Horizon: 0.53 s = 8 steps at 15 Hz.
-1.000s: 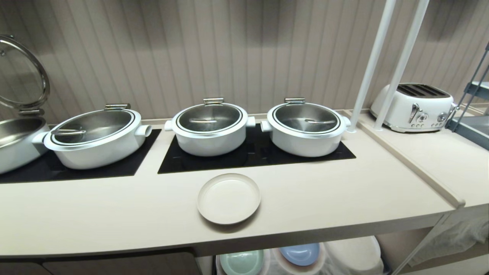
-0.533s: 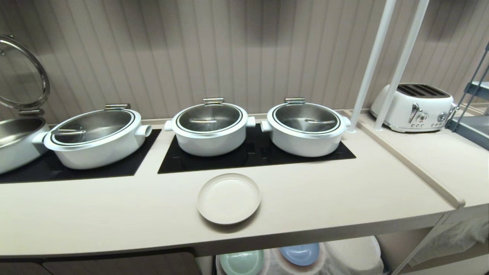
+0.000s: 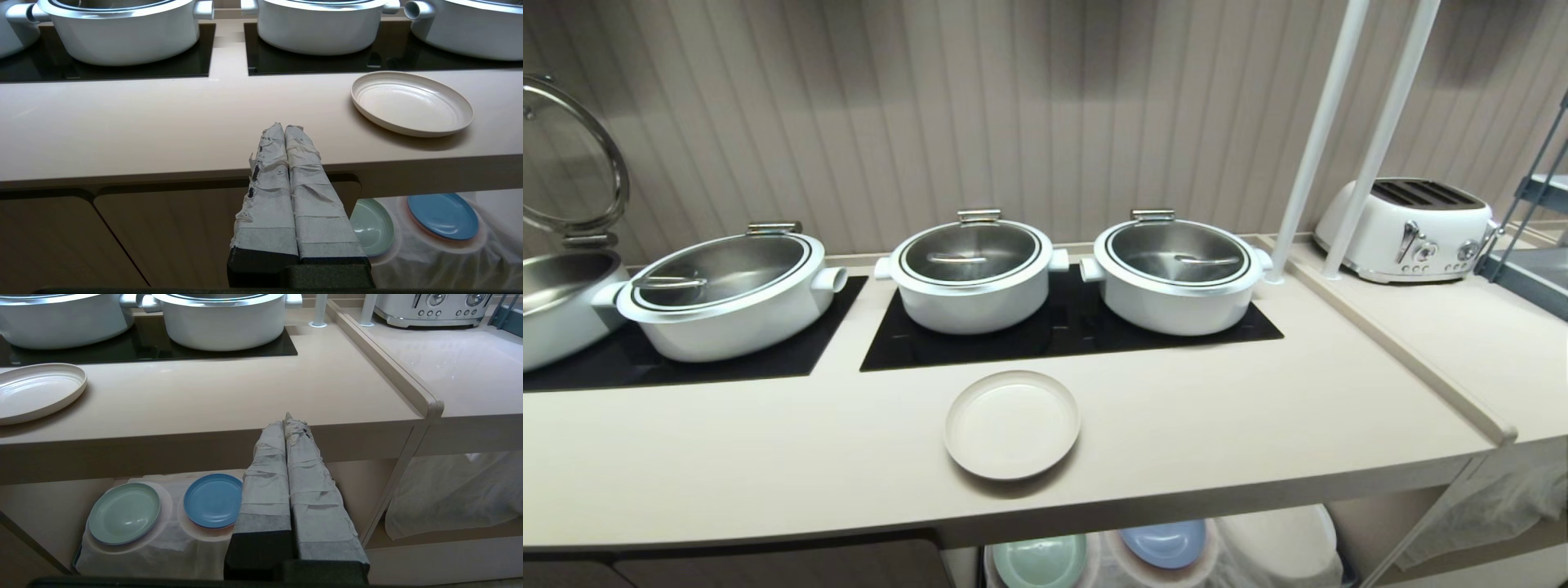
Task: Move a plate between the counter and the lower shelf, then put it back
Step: Pick up the plate
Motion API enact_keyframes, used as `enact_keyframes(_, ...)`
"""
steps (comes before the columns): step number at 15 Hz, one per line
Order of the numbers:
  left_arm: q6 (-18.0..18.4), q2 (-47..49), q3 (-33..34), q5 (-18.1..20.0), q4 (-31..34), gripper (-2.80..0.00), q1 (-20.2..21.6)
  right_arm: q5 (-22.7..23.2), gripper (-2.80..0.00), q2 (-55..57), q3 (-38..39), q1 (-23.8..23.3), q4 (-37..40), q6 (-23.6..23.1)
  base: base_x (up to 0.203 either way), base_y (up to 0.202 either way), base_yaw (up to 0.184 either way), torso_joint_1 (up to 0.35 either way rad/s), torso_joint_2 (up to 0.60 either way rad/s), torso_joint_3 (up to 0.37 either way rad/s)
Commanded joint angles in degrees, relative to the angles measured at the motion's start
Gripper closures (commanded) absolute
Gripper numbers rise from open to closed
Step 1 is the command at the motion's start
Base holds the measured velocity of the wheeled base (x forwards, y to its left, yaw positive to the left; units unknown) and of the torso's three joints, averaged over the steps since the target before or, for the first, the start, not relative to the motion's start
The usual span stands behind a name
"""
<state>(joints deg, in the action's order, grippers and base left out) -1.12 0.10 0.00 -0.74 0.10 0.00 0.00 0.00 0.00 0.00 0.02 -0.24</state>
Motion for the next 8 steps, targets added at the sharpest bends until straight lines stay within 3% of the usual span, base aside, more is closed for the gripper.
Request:
enact_keyframes(1,0.0,0.0,0.0,0.0,0.0,0.0,0.0,0.0,0.0,0.0,0.0,0.0,0.1,0.0,0.0,0.0,0.0,0.0,0.0,0.0)
enact_keyframes(8,0.0,0.0,0.0,0.0,0.0,0.0,0.1,0.0,0.0,0.0,0.0,0.0,0.0,0.0,0.0,0.0,0.0,0.0,0.0,0.0)
